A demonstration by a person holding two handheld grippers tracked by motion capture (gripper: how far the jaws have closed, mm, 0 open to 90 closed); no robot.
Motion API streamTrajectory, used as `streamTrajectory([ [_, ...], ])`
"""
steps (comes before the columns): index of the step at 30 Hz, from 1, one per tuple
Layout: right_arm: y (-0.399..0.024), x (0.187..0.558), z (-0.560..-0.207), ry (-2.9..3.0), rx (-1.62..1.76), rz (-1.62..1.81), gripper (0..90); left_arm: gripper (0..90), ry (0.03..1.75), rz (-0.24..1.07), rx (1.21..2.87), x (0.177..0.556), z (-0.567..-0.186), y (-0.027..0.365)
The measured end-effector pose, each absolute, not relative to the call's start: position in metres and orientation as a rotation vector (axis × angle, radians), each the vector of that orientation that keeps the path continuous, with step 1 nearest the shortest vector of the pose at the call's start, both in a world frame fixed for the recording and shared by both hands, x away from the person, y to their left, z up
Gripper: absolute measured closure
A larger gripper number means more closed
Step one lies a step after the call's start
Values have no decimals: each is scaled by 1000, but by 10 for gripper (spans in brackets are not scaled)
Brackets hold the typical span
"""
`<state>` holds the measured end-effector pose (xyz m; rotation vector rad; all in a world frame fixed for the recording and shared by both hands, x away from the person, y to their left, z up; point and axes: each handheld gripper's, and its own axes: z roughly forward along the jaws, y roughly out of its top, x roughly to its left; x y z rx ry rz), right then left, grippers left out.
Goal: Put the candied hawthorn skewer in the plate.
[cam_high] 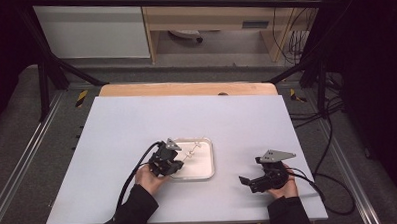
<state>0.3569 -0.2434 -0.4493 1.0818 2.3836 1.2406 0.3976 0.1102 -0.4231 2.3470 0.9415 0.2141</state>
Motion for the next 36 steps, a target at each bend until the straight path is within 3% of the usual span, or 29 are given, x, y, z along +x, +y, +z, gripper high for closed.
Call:
streamTrajectory([
  [26, -243, 357, -451, 2391, 1087, 1249, 4, 858, 969, 232, 2410, 397, -428, 105],
  [36, -244, 357, -449, 2381, 1090, 1255, 4, 668, 932, 237, 2344, 395, -418, 115],
])
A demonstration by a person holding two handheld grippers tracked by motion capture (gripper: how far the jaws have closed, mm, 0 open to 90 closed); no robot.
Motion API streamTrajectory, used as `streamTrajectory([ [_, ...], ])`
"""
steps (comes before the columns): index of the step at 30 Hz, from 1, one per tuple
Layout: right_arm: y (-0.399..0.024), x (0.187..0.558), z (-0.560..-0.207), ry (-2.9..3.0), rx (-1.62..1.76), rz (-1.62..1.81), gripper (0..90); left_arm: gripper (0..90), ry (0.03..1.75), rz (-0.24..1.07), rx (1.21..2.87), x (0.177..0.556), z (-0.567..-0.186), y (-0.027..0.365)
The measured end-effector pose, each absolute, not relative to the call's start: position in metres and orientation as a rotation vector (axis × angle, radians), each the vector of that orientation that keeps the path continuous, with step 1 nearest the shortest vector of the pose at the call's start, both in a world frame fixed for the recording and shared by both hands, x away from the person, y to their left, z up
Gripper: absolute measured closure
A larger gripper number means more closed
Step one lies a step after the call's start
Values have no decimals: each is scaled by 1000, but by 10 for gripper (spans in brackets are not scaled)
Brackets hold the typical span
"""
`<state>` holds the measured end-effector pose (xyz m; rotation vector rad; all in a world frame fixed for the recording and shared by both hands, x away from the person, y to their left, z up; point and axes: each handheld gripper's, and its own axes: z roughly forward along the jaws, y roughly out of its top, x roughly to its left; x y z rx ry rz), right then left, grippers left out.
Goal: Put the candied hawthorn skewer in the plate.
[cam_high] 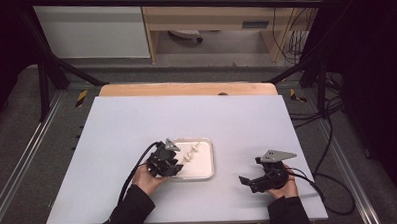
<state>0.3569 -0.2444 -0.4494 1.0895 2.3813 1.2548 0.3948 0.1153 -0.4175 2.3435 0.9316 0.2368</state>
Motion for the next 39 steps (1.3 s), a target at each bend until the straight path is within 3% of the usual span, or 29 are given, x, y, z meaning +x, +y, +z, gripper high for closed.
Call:
streamTrajectory([
  [22, -246, 357, -448, 2376, 1098, 1259, 3, 184, 895, 324, 2246, 380, -405, 150],
  [27, -245, 357, -448, 2376, 1099, 1257, 3, 141, 891, 333, 2233, 374, -407, 162],
  [39, -245, 357, -449, 2376, 1109, 1254, 3, 135, 929, 317, 2177, 363, -421, 200],
])
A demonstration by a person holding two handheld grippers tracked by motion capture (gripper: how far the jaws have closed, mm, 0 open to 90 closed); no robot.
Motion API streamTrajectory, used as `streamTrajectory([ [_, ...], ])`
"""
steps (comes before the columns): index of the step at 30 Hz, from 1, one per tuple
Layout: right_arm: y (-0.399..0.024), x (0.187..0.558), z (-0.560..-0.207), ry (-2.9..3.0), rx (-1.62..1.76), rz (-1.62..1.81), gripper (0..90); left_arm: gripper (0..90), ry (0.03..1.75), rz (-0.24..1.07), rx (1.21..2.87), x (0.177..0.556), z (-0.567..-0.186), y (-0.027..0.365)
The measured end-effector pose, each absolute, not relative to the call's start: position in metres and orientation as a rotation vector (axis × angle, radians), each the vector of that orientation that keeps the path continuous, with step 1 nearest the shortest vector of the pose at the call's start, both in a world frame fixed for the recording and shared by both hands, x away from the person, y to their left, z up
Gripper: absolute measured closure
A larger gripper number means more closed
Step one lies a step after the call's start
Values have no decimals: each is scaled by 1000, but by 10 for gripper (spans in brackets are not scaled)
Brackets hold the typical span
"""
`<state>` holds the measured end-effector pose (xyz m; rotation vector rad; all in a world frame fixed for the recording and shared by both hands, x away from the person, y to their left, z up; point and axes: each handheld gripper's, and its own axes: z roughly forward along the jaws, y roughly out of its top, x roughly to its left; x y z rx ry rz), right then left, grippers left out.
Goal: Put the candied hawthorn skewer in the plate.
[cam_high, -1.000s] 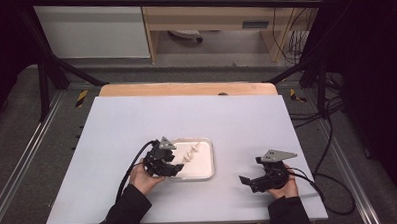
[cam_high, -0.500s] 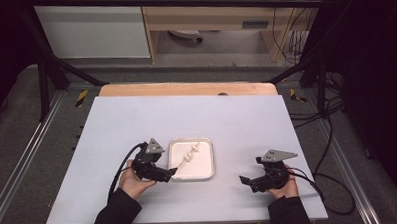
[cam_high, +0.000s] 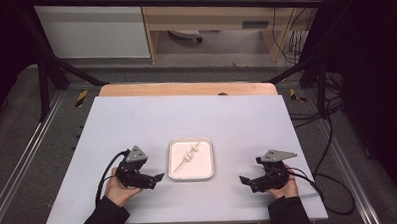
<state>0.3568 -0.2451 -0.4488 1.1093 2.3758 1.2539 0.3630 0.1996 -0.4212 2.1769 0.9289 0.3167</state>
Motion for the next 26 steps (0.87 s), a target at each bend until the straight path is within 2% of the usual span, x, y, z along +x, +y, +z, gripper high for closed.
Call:
streamTrajectory([
  [8, -245, 357, -449, 2382, 1105, 1249, 3, 135, 958, 333, 2129, 357, -431, 226],
  [11, -245, 357, -450, 2382, 1111, 1249, 3, 135, 917, 344, 2100, 357, -437, 237],
  [17, -246, 357, -451, 2386, 1122, 1240, 3, 138, 1008, 329, 2095, 349, -444, 252],
  [26, -245, 357, -452, 2394, 1118, 1238, 3, 146, 995, 324, 2097, 346, -445, 252],
])
